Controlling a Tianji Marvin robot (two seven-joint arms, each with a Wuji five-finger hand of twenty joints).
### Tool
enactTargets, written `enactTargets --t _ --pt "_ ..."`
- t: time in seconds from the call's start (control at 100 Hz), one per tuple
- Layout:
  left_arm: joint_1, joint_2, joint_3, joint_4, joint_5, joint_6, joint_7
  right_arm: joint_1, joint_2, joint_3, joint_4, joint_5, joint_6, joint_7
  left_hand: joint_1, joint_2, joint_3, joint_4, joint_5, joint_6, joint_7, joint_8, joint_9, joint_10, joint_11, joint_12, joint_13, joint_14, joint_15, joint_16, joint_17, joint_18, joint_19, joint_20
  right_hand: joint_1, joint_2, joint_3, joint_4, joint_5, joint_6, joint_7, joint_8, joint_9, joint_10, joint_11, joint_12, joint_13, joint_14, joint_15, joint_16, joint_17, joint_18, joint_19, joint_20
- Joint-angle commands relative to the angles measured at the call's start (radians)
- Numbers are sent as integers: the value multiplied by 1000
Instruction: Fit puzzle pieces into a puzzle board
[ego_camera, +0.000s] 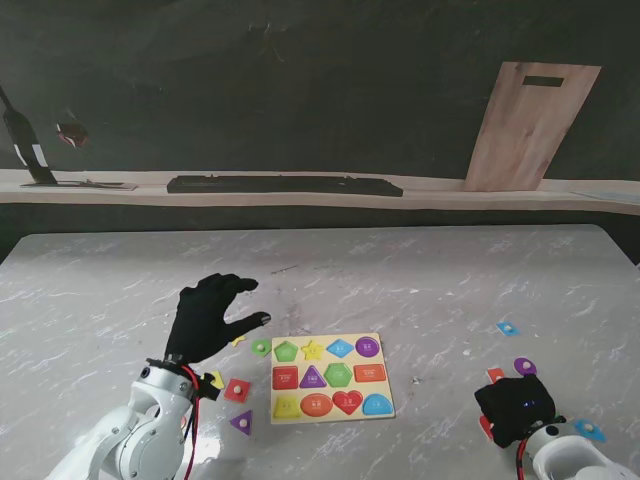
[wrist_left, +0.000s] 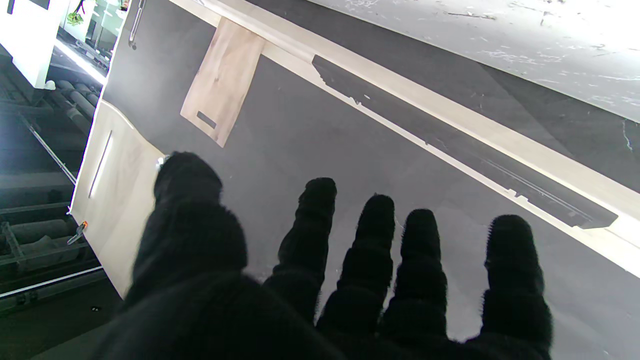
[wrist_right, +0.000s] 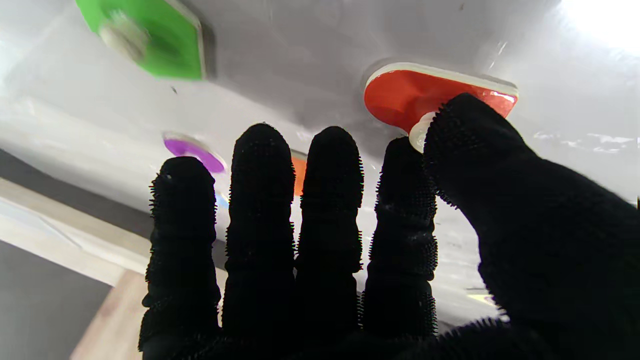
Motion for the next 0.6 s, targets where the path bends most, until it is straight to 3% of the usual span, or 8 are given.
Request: enactTargets --t 0.0,0.09,0.36,0.5,0.59 --pt "4 -3 -2 -4 -5 1 2 8 7 -18 14 -24 -21 -11 14 32 -10 28 20 -3 -14 2 1 8 -18 2 11 17 -13 5 -6 -162 12 -3 66 -18 39 -12 1 -101 45 23 -7 -32 28 -12 1 -25 12 12 6 -18 -2 -4" --pt "4 -3 -3 -4 -5 0 2 29 16 -35 32 -63 -48 -39 14 32 -10 28 22 -3 -14 2 3 9 -18 2 11 19 -13 5 -6 -162 12 -3 75 -53 60 -16 -15 -126 50 23 -16 -51 25 -14 -13 -44 4 12 -2 -32 -18 -7" --pt "8 -4 -7 -7 -6 3 2 85 41 -79 90 -126 -139 -111 15 31 -10 28 27 -4 -13 3 3 12 -19 1 10 21 -13 5 -6 -162 12 -3 73 -60 71 -23 -61 -167 58 20 -44 -90 12 -9 -42 -85 -17 11 -23 -58 -54 -11" --pt "10 -4 -8 -7 -4 3 4 88 43 -86 94 -135 -140 -107 15 32 -10 28 27 -5 -14 3 3 11 -19 1 11 19 -13 5 -6 -162 13 -3 6 -75 71 -27 -116 -100 20 20 -102 -75 7 10 -74 -83 -33 12 -44 -58 -74 -8" --pt "10 -4 -7 -7 -5 4 3 85 42 -84 95 -133 -133 -112 15 31 -10 28 30 -3 -13 3 4 12 -19 1 12 22 -12 5 -6 -162 13 -3 -31 -50 73 19 -159 -45 -74 92 -149 -74 9 31 -100 -86 -40 13 -56 -60 -86 10"
